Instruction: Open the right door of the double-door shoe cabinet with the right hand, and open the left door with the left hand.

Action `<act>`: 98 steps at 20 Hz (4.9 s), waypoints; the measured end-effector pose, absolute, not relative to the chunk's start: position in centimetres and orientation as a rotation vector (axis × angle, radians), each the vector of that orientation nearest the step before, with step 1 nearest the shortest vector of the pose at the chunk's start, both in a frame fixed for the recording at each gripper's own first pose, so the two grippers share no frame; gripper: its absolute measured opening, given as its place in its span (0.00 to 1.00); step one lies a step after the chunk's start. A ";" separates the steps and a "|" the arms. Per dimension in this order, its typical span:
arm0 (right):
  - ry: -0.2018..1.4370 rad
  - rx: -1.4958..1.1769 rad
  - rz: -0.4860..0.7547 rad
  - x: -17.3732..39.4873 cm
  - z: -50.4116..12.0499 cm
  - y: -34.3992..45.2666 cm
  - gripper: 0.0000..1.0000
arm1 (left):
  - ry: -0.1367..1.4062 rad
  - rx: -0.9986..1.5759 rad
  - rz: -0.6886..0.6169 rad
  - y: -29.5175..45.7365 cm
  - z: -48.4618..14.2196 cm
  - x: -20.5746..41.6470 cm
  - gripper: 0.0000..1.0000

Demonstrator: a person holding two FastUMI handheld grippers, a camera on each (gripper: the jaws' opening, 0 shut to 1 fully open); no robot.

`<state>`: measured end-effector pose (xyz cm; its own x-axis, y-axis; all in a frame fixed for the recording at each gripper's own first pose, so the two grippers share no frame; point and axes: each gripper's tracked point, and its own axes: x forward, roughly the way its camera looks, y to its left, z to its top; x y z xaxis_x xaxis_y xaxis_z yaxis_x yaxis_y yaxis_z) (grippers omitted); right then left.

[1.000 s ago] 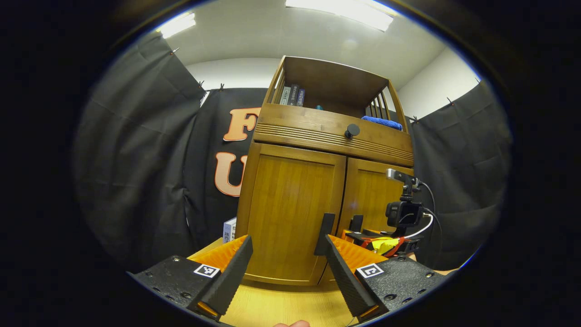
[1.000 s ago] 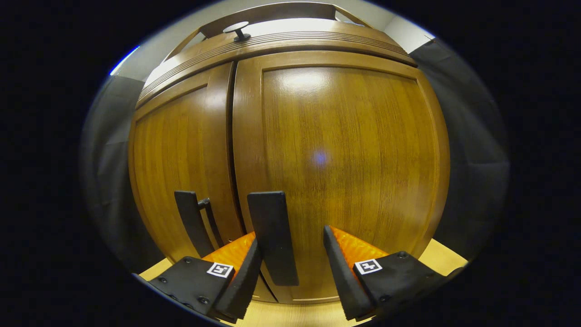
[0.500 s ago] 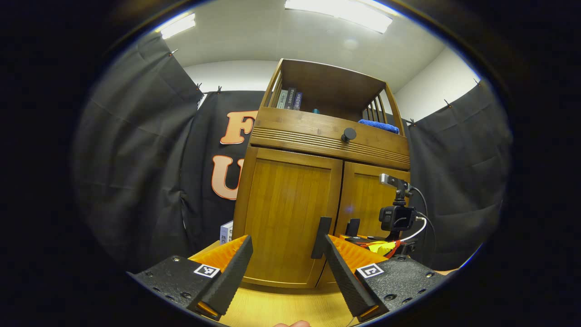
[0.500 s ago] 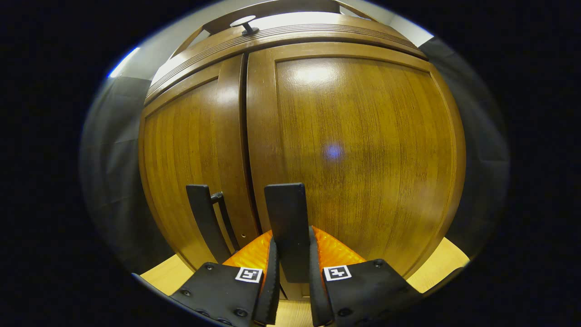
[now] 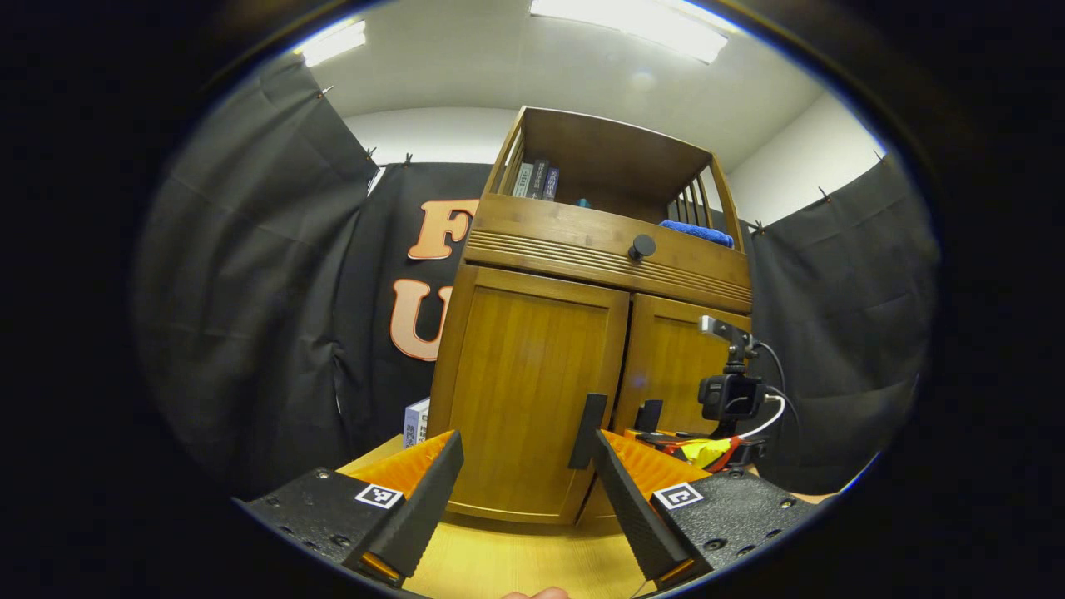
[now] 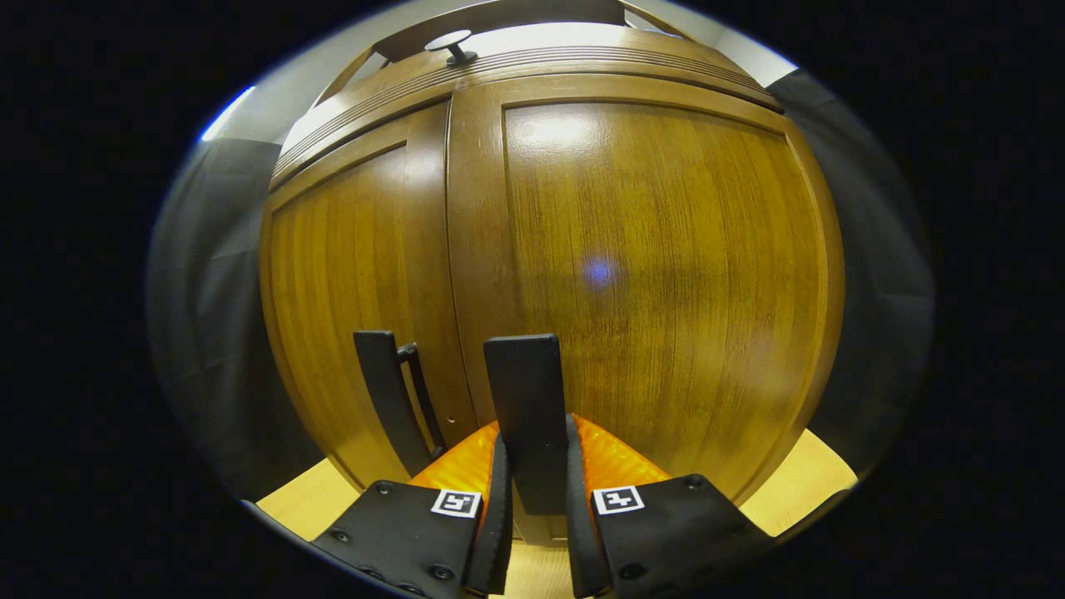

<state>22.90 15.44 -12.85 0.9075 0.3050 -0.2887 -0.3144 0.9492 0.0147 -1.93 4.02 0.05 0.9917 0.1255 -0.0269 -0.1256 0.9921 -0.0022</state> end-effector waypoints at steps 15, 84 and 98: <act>0.267 -0.030 0.352 16.4 -11.0 11.4 0.36 | 0.039 0.008 0.084 2.5 -0.4 -1.9 0.94; 0.208 -0.072 0.072 3.9 -7.9 -18.1 0.11 | 0.069 0.007 0.086 4.0 -3.3 0.9 0.94; 0.110 0.010 0.036 -2.7 -3.9 -9.7 0.11 | 0.072 0.122 0.002 2.2 -4.6 13.3 0.91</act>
